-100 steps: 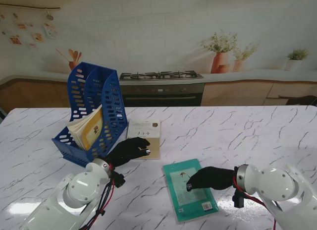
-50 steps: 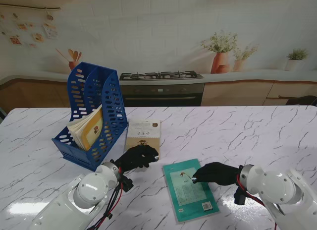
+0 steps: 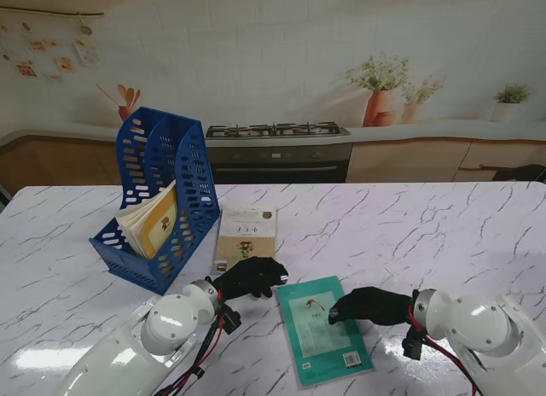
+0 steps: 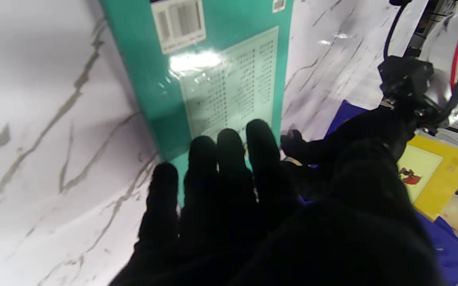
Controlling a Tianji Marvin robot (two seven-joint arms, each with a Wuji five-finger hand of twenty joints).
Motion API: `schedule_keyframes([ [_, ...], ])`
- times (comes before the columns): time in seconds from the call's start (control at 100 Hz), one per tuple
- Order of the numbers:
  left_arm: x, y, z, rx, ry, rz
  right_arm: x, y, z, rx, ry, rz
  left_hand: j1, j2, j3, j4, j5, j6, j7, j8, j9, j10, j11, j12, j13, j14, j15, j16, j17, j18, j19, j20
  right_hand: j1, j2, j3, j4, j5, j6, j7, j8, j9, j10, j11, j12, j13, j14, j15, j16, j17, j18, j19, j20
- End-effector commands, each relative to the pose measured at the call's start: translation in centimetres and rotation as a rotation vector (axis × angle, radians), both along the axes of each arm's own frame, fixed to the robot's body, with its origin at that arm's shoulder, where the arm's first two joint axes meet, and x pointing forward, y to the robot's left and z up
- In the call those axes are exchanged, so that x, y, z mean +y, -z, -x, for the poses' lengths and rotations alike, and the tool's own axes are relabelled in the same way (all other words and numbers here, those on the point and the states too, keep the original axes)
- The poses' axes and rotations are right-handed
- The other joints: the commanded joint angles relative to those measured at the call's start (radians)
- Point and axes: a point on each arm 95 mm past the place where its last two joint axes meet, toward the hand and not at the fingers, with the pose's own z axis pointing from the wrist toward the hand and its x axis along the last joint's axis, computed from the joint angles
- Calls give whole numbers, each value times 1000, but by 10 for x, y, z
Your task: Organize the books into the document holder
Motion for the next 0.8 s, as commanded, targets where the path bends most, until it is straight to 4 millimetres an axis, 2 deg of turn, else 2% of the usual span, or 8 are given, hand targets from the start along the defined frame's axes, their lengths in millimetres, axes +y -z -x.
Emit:
schedule_keyframes([
  [0.0, -7, 4, 4, 11, 20, 29, 4, 17, 11, 45, -18, 10, 15, 37, 12, 30, -6, 0, -3, -20, -3, -1, 11, -12, 16, 25, -10, -22, 6, 11, -1, 19, -1, 2, -4, 39, 16, 8, 8, 3, 13, 46, 10, 7, 29, 97, 41, 20, 49, 302, -2, -3],
  [0.38, -14, 6, 2, 12, 15, 65, 10, 15, 10, 57, -18, -31, 19, 47, 11, 32, -8, 1, -6, -26, -16, 2, 7, -18, -18, 23, -31, -43, -20, -6, -47, -3, 1, 2, -6, 39, 16, -2, 7, 3, 11, 38, 13, 8, 28, 93, 43, 21, 53, 310, 14, 8],
  [0.53, -15, 2, 1, -6, 0, 76, 8, 5, 7, 2, 18, -47, 19, 49, 9, 32, -4, 2, -2, -25, -7, 4, 14, -16, -4, 22, -19, -39, -22, 6, -34, 3, 1, -11, -6, 39, 29, -69, 45, 26, 43, -9, 49, 28, 61, 75, 84, 50, 64, 308, 28, 17],
  [0.64, -13, -3, 4, -25, -14, 77, 9, -3, 4, -58, 100, -68, 23, 42, 11, 32, -8, 3, -4, -26, -14, 8, 15, -13, -15, -5, -23, -38, -48, 15, -37, 6, 1, -45, -3, 42, 45, -97, 84, 52, 98, -14, 93, 87, 134, 87, 137, 117, 135, 347, 124, 96],
  [0.7, -10, -6, 6, -36, -23, 73, 9, -8, 3, -86, 155, -55, 27, 30, 16, 32, -16, 8, -8, -27, -27, 15, 22, -5, -14, -27, -13, -23, -46, 12, -31, 10, -1, -80, 2, 46, 41, -106, 98, 71, 117, -9, 127, 136, 181, 100, 179, 166, 202, 388, 195, 177],
  [0.76, -8, -8, 7, -45, -35, 71, 8, -11, 1, -107, 201, -30, 29, 10, 27, 30, -23, 12, -6, -24, -37, 20, 33, 7, -19, -53, -5, -2, -28, 16, -19, 15, -4, -106, 5, 48, 38, -110, 101, 81, 119, -9, 148, 165, 202, 106, 205, 193, 244, 404, 240, 229],
  [0.79, -7, -9, 8, -44, -40, 68, 7, -12, 0, -118, 231, -13, 29, -1, 38, 29, -31, 14, -2, -19, -42, 23, 48, 21, -11, -64, 14, 21, -10, 10, -6, 20, -7, -126, 13, 50, 36, -109, 108, 95, 118, -8, 165, 188, 231, 103, 244, 222, 285, 404, 287, 282],
])
